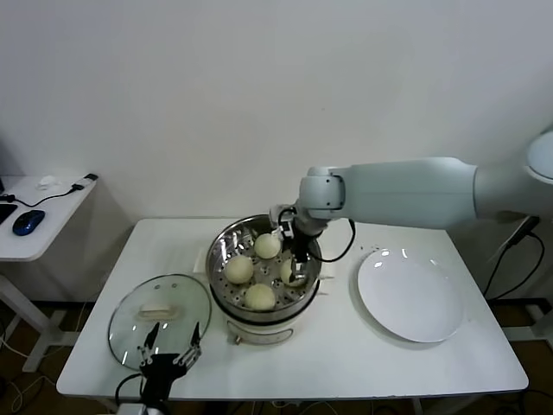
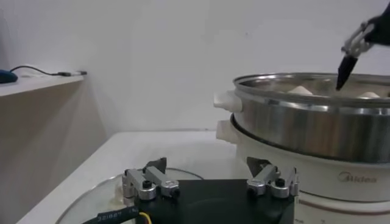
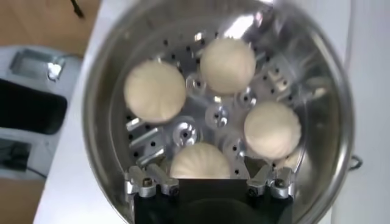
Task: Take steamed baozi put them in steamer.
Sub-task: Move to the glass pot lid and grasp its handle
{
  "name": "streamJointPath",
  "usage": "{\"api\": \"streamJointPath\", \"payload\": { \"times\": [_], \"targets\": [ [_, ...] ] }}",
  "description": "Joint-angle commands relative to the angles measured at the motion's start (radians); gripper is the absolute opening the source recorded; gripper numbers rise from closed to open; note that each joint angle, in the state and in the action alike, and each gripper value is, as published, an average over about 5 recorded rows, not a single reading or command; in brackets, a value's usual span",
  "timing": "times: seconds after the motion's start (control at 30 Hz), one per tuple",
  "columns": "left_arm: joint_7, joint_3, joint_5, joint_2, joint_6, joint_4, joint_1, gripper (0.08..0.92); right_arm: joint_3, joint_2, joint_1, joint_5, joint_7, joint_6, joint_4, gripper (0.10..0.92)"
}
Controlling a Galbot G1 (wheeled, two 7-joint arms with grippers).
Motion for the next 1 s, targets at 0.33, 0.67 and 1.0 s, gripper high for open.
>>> {"api": "streamJointPath", "payload": {
  "times": [0.33, 0.67, 1.0],
  "targets": [
    [0.000, -0.005, -0.024, 0.002, -0.015, -0.006, 0.004, 0.823, 0.905, -0.387, -0.433, -0.067, 0.539, 0.100, -0.053, 0.823],
    [0.012, -0.026, -0.001, 0.022, -0.059, -0.010, -0.014, 0.823, 1.498, -0.632, -1.133, -0.215, 0.720, 0.280, 0.055, 0.823],
    [0.015, -0.059, 0.053, 0.037, -0.059, -0.012, -0.034, 0.823, 2.176, -0.480, -1.870, -0.342, 0.654, 0.433, 0.143, 0.823]
  ]
}}
